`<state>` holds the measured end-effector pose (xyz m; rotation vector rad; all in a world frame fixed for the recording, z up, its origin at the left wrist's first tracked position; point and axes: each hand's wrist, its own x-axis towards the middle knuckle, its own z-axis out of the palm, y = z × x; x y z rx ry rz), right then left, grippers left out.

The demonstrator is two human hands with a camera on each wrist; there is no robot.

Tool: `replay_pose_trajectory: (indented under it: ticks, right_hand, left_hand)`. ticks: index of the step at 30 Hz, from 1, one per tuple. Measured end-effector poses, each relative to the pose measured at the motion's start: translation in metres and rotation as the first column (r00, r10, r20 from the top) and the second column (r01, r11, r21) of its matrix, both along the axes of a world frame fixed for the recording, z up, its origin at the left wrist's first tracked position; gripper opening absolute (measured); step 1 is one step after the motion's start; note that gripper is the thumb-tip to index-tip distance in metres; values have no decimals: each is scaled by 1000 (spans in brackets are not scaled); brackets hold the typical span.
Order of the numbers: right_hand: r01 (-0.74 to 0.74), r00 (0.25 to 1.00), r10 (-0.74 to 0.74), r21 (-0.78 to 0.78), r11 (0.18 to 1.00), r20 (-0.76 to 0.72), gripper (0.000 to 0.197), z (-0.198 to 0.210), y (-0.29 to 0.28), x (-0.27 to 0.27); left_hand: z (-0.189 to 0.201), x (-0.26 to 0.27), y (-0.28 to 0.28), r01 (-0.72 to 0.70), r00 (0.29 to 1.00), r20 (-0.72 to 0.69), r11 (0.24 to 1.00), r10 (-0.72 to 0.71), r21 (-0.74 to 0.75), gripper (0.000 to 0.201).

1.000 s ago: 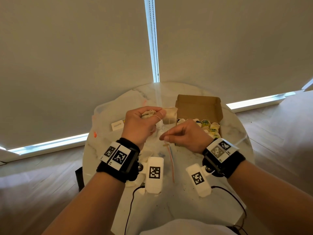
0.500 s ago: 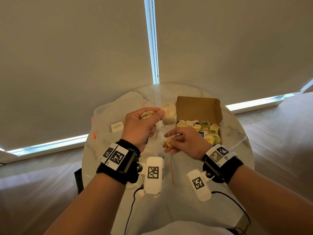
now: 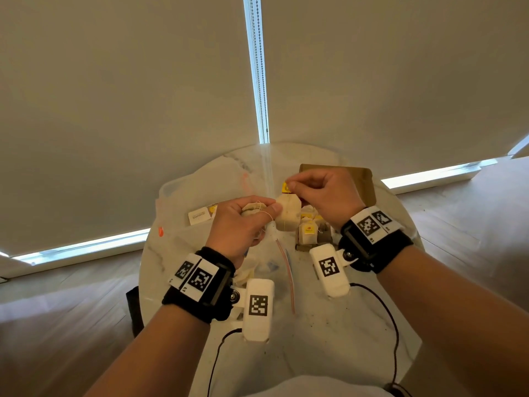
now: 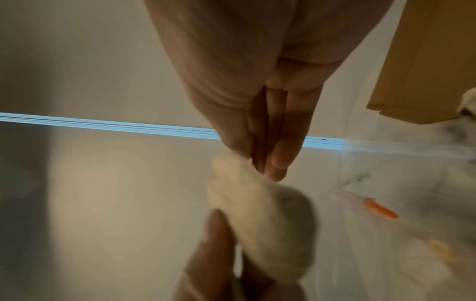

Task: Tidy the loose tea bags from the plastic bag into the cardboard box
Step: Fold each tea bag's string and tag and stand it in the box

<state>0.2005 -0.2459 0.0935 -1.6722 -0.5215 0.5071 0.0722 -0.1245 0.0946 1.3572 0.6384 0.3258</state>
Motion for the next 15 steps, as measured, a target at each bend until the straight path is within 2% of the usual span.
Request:
replay_pose_trajectory:
  ticks: [3, 6, 8, 15]
  right_hand:
    - [-20, 999, 17, 65, 998, 44, 20, 9, 1, 0]
    - [-20, 965, 6, 49, 999, 261, 11, 13, -2, -4]
    - [-19, 939, -3, 61, 998, 343, 11, 13, -7, -9]
    - [-70, 968, 55, 53, 996, 246, 9, 9, -22, -23]
  left_hand:
    - [-3, 0, -1, -5, 1000, -9, 1000, 5, 21, 23]
    - [-4, 0, -2, -25, 1000, -2, 1000, 25, 15, 22]
    - [-4, 0, -2, -30, 1000, 4, 1000, 30, 8, 18]
    - [-3, 2, -5, -31, 999, 28, 999, 31, 29, 23]
